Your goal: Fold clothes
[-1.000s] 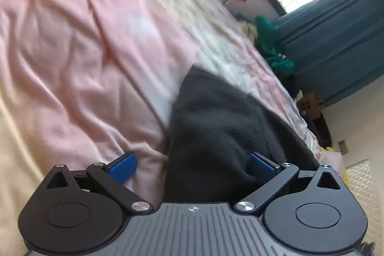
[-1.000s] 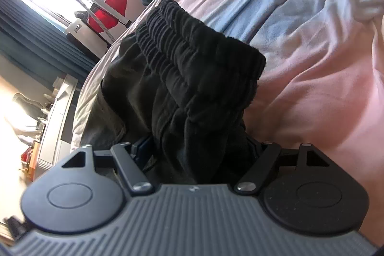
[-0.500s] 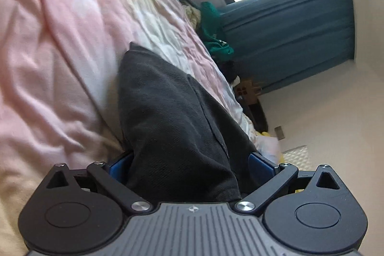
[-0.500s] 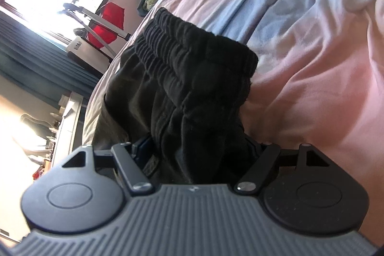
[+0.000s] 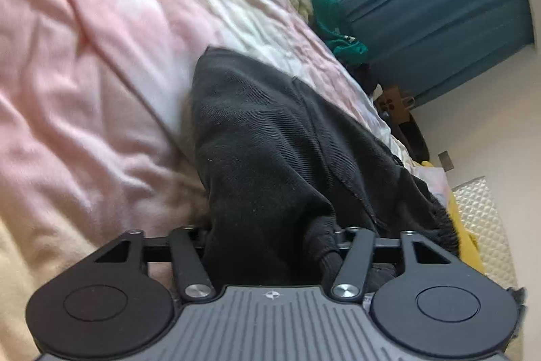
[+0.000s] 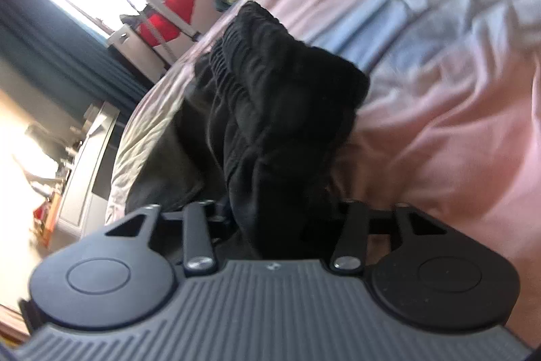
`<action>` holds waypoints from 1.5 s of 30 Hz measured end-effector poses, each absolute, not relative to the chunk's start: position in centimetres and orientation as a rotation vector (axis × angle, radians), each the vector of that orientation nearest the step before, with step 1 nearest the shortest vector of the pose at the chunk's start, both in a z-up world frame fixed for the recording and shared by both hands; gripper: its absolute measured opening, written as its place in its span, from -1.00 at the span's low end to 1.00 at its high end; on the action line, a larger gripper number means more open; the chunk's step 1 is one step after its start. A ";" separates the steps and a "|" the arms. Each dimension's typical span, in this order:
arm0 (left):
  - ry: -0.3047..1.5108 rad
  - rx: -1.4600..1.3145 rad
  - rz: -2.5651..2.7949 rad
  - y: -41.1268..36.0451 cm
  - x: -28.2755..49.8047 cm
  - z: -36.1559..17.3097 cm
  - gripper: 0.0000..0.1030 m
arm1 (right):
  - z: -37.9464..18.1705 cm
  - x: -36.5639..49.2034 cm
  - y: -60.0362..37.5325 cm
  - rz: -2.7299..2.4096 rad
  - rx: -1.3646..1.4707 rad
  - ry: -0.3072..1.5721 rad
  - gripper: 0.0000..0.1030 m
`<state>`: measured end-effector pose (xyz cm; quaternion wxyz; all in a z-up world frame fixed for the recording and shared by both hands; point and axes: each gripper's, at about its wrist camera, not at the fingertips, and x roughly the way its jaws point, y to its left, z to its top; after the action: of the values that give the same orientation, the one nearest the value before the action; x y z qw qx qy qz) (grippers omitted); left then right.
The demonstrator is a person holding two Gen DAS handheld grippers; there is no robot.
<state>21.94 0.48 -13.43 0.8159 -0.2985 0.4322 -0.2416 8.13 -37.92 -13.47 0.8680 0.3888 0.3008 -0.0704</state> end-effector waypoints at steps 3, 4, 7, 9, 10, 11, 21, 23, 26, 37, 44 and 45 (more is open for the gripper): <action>0.887 -0.610 -0.501 0.2 20.8 -11.3 -0.12 | -11.5 7.4 -37.5 -0.135 0.795 0.598 -0.29; 0.877 -0.604 -0.499 0.0 20.4 -10.6 -0.13 | -11.0 7.1 -37.8 -0.129 0.809 0.590 -0.29; 0.865 -0.574 -0.505 -1.7 18.6 -8.2 -0.14 | -9.5 5.9 -39.2 -0.114 0.864 0.570 -0.30; 0.867 -0.559 -0.521 -3.4 17.7 -7.0 -0.15 | -8.5 4.5 -40.4 -0.117 0.886 0.552 -0.31; 0.866 -0.551 -0.531 -4.4 17.3 -6.2 -0.15 | -8.1 3.8 -41.1 -0.119 0.895 0.543 -0.31; 0.864 -0.539 -0.544 -5.6 16.6 -5.1 -0.15 | -7.6 3.1 -41.8 -0.121 0.908 0.532 -0.31; 0.863 -0.444 -0.736 -26.6 18.0 1.3 -0.16 | -3.8 -2.2 -56.3 -0.265 0.958 0.391 -0.31; 0.864 -0.435 -0.774 -32.1 19.5 1.7 -0.16 | -3.1 -2.4 -60.1 -0.308 0.967 0.358 -0.31; 0.863 -0.415 -0.834 -40.3 22.5 1.7 -0.16 | -3.0 -2.0 -65.9 -0.389 1.019 0.298 -0.31; 0.941 -0.231 -0.929 -53.6 29.4 -7.3 -0.14 | -13.2 -0.1 -72.1 -0.613 1.062 0.269 -0.31; 0.961 -0.155 -0.886 -50.1 28.1 -14.1 0.11 | -19.9 -0.5 -68.7 -0.706 1.087 0.391 -0.09; 0.968 -0.161 -0.880 -49.7 28.0 -13.7 0.16 | -20.0 -0.7 -69.0 -0.703 1.115 0.390 -0.06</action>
<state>28.01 -49.74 -13.72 0.7905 -0.0746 0.4497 -0.4090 -0.72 -68.99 -20.04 0.7732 0.5145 0.1798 -0.3243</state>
